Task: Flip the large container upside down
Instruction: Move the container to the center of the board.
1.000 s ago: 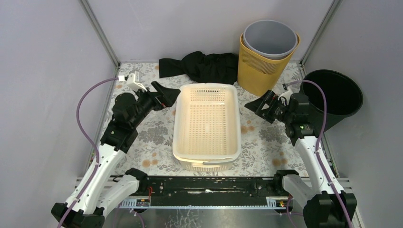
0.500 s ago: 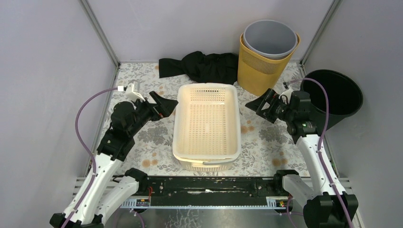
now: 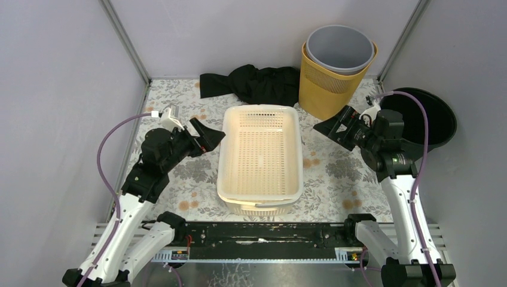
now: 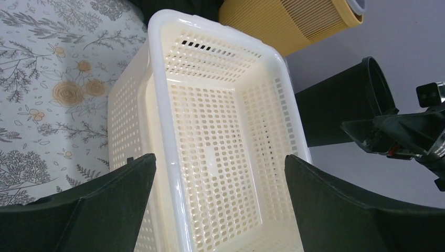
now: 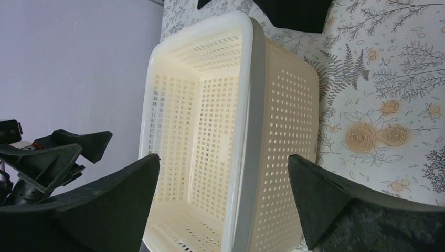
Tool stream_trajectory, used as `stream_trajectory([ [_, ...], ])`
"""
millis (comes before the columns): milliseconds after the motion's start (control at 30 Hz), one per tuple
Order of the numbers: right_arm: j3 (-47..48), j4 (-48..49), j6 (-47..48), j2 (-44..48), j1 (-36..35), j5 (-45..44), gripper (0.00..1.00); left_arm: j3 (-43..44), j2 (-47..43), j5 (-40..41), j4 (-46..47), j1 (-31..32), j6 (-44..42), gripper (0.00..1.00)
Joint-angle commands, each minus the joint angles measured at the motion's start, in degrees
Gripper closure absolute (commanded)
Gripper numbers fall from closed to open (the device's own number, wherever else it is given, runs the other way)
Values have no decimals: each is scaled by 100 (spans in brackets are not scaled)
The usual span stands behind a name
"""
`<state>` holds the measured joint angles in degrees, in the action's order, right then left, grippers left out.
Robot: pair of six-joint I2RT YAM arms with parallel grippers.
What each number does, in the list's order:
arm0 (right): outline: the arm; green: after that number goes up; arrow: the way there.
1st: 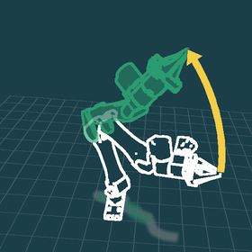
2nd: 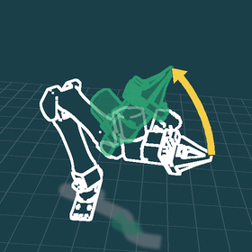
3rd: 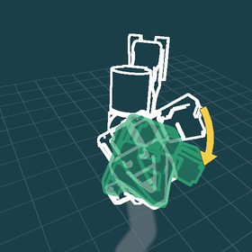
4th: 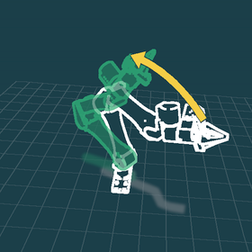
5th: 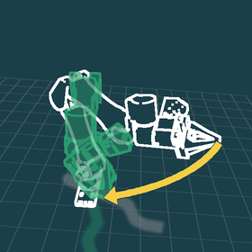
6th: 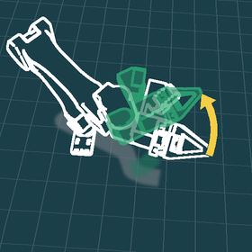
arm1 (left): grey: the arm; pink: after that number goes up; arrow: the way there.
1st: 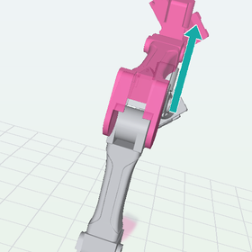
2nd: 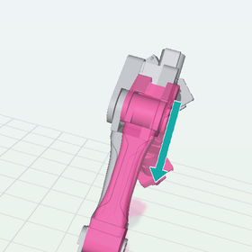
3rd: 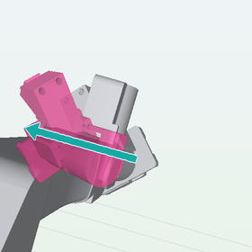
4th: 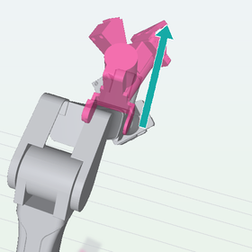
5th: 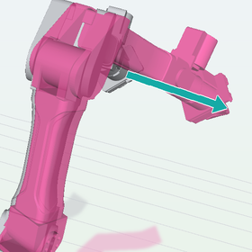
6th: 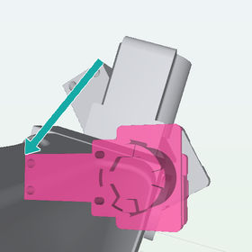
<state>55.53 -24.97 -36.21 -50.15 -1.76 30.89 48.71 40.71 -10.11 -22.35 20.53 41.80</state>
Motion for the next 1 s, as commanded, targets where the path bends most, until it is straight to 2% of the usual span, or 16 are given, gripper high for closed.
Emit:
stream_trajectory([
  [0,364,-112,14,-116,0,238,1,239,-51,-134,-163,-19,-143,0],
  [367,621,-136,194,-162,1,198,1,795,677,-106,-155,-15,-182,0],
  [633,190,-232,534,-89,0,-4,15,876,958,-151,-137,-12,-379,0],
  [967,24,-621,980,103,0,-326,20,1245,1276,-52,-665,-14,-586,0],
])
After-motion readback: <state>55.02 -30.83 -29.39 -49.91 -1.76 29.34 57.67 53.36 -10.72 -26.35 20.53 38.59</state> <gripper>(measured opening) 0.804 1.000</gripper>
